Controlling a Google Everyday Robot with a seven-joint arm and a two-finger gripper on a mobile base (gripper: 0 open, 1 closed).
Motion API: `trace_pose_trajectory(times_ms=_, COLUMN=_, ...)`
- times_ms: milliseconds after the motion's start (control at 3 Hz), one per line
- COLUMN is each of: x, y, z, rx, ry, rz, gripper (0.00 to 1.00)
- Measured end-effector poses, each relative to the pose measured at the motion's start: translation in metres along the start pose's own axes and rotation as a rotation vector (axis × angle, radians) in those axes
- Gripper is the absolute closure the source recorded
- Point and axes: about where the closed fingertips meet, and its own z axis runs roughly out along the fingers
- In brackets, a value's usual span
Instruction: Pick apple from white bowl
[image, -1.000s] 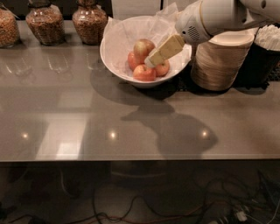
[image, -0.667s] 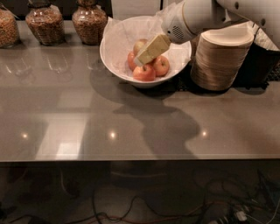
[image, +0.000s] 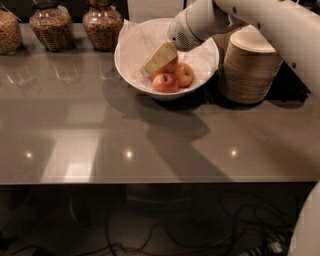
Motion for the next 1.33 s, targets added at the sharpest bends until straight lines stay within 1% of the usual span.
trace_pose_trajectory(times_ms=333, x=0.007, y=-0.006, z=0.017, rx=-0.008, ry=0.025, rz=0.027, gripper=0.0)
trace_pose_trajectory(times_ms=1000, x=0.033, y=-0.019, z=0.033, rx=0.008, ry=0.085, rz=0.086, gripper=0.0)
trace_pose_trajectory(times_ms=1333, x=0.042, y=-0.022, z=0.035, rx=0.017, ry=0.105, rz=0.102, gripper=0.19)
